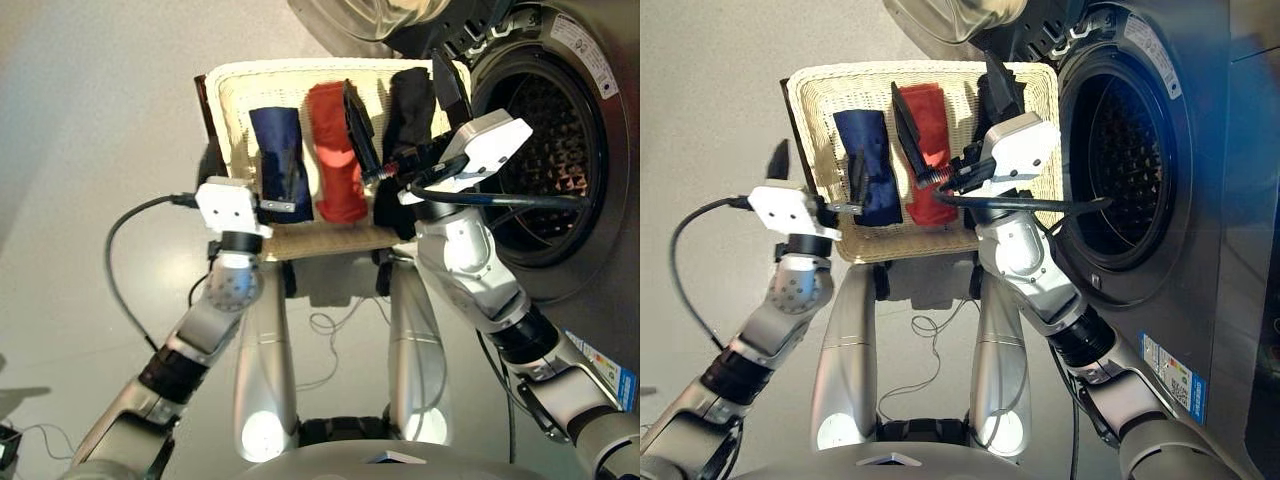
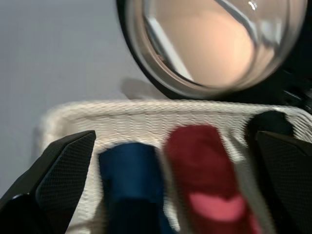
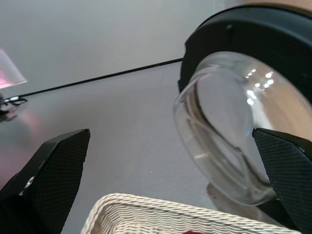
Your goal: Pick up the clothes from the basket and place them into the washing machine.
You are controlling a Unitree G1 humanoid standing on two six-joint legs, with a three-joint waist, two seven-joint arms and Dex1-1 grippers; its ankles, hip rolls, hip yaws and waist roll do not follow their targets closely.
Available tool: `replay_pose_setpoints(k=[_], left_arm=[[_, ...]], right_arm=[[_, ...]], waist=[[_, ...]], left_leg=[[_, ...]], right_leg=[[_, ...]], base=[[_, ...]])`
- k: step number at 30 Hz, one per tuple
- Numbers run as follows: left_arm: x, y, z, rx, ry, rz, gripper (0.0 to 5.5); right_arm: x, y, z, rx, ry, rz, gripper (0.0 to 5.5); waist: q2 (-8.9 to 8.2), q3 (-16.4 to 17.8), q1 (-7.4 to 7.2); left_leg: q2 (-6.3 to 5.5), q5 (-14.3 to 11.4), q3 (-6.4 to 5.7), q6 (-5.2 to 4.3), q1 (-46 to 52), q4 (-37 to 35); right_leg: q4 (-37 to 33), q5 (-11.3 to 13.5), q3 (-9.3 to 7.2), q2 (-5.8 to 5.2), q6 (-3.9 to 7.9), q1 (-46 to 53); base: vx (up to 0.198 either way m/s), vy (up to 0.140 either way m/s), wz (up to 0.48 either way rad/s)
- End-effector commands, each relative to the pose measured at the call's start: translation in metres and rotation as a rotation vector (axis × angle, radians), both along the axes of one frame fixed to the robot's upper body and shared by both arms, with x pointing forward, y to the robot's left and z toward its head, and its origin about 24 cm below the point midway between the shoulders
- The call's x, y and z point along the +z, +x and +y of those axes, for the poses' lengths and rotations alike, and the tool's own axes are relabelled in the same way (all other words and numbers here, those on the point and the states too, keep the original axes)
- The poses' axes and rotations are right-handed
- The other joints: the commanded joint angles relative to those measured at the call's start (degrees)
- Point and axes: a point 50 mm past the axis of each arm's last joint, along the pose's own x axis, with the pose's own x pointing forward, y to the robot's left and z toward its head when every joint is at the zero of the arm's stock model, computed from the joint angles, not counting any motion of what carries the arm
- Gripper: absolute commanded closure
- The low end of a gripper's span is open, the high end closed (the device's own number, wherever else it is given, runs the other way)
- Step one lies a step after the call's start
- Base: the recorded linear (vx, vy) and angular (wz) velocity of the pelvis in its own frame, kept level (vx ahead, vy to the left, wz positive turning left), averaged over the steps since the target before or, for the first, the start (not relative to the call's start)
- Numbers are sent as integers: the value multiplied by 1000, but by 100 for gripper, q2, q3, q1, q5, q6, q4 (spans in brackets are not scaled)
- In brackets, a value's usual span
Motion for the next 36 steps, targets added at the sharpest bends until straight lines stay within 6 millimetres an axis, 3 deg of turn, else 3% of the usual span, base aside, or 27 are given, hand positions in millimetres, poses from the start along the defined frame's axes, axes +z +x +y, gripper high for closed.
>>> replay_pose_setpoints(k=[1,6,7,12,16,19,21,22,23,28,36], left_arm=[[10,-3,-22,-89,-41,-43,0],[1,9,-35,-99,-36,26,0],[-8,13,-38,-86,-51,82,0],[-21,23,-36,-13,-100,178,0],[-75,26,-5,142,-166,411,0],[-85,25,6,199,-223,462,0],[-84,26,9,214,-237,459,0],[-77,32,-16,203,-190,442,0],[-71,35,-17,201,-191,423,0],[-73,42,-17,270,-211,444,0],[-80,41,-17,277,-228,478,0]], right_arm=[[29,-19,13,120,91,-131,0],[25,-15,21,136,85,-97,0],[24,-13,24,140,79,-86,0],[23,-12,28,138,77,-71,0],[22,-12,28,141,79,-60,0],[21,-12,27,136,78,-51,0],[21,-12,27,136,75,-51,0],[12,-13,36,163,60,-13,0],[16,-13,36,163,59,-32,0],[23,-13,36,154,91,-45,0],[22,-12,33,153,99,-32,0]], waist=[[48,-76,-213],[1,-76,-250],[-2,-76,-257],[3,-76,-265],[-5,-76,-241],[4,-76,-227],[4,-76,-226],[-48,-76,-258],[-49,-76,-271],[-157,-76,-335],[-143,-76,-346]], left_leg=[[9,-75,36,-29,170,-152],[7,-48,35,-35,131,-146],[6,-40,37,-32,98,-128],[1,-26,27,-38,14,-86],[-2,-6,-8,-45,-104,-25],[-12,5,-17,-50,-161,-15],[-11,9,-14,-52,-167,-15],[10,-202,-34,-89,-1,64],[-5,24,-15,-63,-168,-30],[35,23,-22,-77,-160,9],[25,34,-56,-91,-170,14]], right_leg=[[-71,52,-8,33,44,-56],[-78,80,20,44,51,-96],[-68,86,18,44,51,-118],[-32,90,28,42,44,-180],[22,87,7,37,35,-265],[33,97,-10,35,31,-310],[36,99,-15,33,29,-327],[144,-106,-13,44,53,-178],[39,106,-10,38,29,-338],[51,100,32,67,42,-326],[89,97,38,69,40,-344]], base=[[0,0,0],[0,0,0],[0,0,0],[0,0,0],[0,0,0],[0,0,0],[46,-2,8],[0,0,0],[0,0,0],[-18,-2,-7],[0,0,0]])
